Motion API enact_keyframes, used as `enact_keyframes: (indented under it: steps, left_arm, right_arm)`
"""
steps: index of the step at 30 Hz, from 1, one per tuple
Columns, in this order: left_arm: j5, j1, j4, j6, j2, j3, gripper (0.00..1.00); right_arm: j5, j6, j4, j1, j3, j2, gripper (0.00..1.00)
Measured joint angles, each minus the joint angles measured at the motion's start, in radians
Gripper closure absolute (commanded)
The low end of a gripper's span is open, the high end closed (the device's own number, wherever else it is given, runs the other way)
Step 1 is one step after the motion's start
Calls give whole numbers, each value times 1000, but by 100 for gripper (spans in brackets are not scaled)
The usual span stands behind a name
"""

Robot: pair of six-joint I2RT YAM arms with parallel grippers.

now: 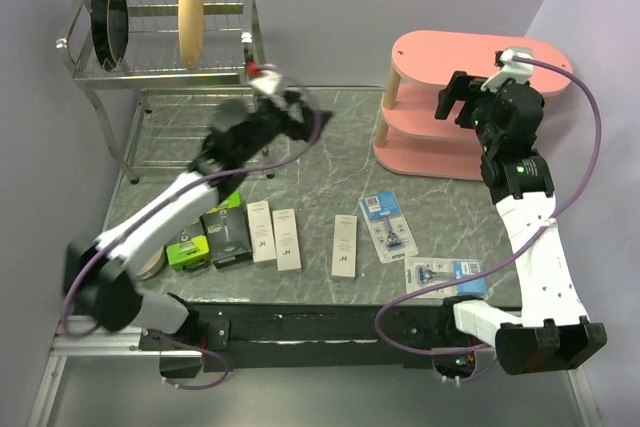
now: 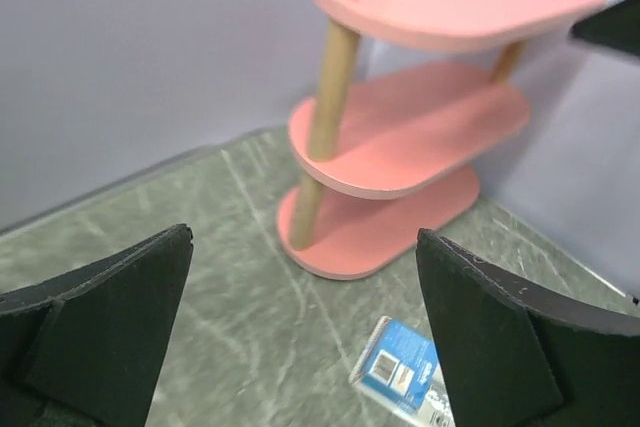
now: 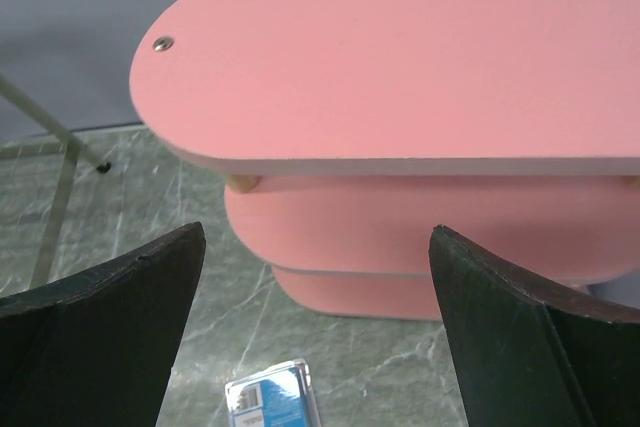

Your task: Place and organize the shaving razors onto the shelf

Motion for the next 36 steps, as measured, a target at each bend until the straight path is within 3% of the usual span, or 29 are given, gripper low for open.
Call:
enact_keyframes:
  steps: [5,10,14,28,35,36]
  left_arm:
    - [-68,-90,90,-14,319,141,0]
    - [-89,-105,176,-37,525,240,0]
    - [-90,-113,217,-50,680,413,1]
    - [-126,-172,341,-68,1019,805,1]
    - [-236,-189,365,-49,1138,932,22]
    - [-255,-190,368,-40,1141,932,29]
  right_arm:
    - [27,16,9,-23,-16,-23,0]
    - [28,19,4,-35,-56,-61,0]
    - [29,21,-1,-42,-85,-92,0]
    - [22,54,-24,-83,-127,-112,0]
    - [11,58,-40,-90,-127,-111,0]
    - [11,58,-42,-92,-127,-111,0]
